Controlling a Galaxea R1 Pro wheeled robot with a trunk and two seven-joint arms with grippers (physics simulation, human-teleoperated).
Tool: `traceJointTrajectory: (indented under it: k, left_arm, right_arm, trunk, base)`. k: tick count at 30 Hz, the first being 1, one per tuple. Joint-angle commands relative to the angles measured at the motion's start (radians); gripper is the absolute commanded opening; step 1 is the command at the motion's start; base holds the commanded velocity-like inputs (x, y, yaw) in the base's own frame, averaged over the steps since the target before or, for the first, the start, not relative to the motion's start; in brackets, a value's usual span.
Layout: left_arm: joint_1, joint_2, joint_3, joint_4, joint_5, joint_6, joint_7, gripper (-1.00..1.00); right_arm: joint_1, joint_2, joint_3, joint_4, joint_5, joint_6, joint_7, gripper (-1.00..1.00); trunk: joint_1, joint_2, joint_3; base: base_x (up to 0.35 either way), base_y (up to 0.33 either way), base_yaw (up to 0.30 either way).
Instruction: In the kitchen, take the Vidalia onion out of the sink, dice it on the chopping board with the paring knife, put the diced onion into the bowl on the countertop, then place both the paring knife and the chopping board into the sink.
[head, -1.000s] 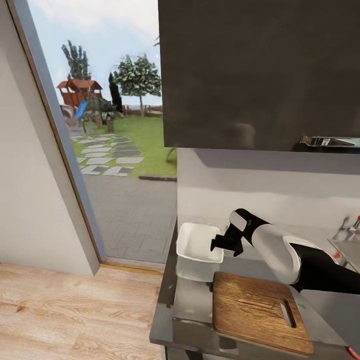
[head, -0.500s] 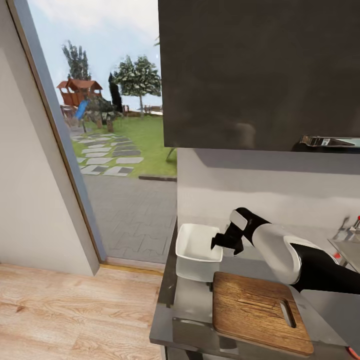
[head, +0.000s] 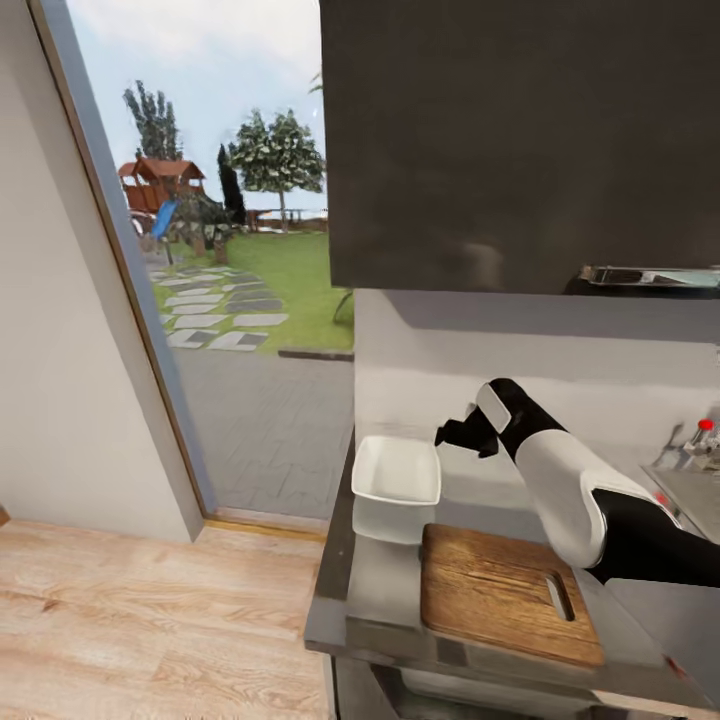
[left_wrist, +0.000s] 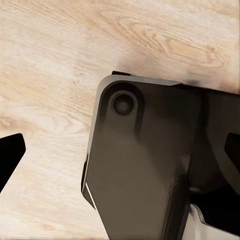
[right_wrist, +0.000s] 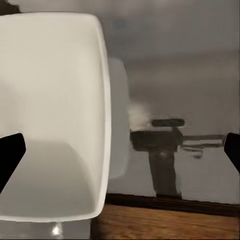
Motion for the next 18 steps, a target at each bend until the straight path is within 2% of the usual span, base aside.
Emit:
traceJointTrajectory:
  k: [1,18]
  left_arm:
    - [0.000,0.000,0.000,-0.002,0.004,-0.001,-0.001,1.00]
    - [0.000,0.000,0.000,-0.002,0.004,-0.001,-0.001,1.00]
  right_arm:
    - [-0.001,0.000,-0.002,-0.003,-0.011,0.002,-0.011,1.00]
    - [-0.001,0.004,0.001,-0.002,-0.008,0.001,-0.012,1.00]
  trunk:
    - [0.000,-0.002,-0.002]
    - [0.000,-0.002,-0.002]
  base:
    - [-0.325,0.000,0.000]
    - [-0.333,0.000,0.000]
